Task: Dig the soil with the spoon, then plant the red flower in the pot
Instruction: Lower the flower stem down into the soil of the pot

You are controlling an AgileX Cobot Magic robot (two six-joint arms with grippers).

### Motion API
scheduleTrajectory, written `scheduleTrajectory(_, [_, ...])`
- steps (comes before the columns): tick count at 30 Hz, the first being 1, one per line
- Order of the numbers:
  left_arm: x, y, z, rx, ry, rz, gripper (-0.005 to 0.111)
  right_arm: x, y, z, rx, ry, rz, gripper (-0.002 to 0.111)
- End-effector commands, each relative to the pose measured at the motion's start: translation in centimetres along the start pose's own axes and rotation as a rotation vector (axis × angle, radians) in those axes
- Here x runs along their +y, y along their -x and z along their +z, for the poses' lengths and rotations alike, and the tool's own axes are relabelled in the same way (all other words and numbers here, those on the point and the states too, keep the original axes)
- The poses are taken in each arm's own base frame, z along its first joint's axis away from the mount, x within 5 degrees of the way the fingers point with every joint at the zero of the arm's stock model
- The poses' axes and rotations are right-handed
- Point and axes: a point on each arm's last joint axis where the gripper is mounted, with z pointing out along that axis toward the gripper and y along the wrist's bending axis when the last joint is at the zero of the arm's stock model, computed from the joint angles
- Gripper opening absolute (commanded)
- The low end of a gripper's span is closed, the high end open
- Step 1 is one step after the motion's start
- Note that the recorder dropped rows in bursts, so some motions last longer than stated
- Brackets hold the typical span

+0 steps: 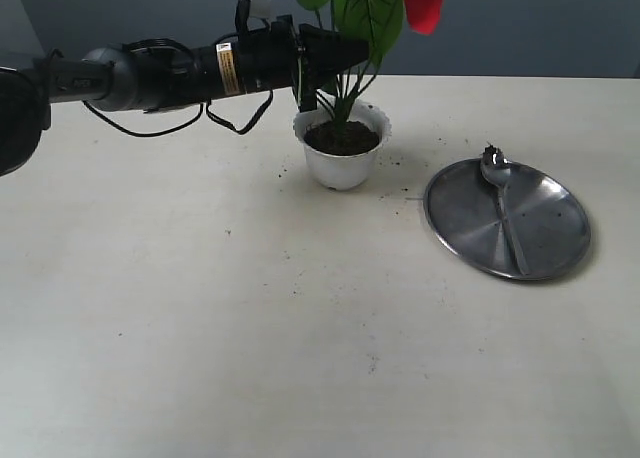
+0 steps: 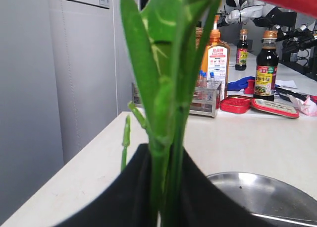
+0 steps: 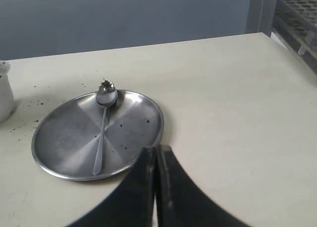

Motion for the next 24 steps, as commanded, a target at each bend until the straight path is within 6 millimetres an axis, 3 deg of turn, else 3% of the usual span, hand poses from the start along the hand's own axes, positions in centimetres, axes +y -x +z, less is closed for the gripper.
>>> scheduleTrajectory(1, [-0.13, -1.65, -0.09, 0.091, -0.012, -0.011, 0.0, -0.02, 0.06, -0.01, -0.014, -0.003, 0.0, 0.0])
scheduleTrajectory(24, [0.05, -2.17, -1.05, 0.14, -0.024, -0.025, 0.0, 0.0, 0.04, -0.01, -0.012, -0.001, 0.005, 0.0])
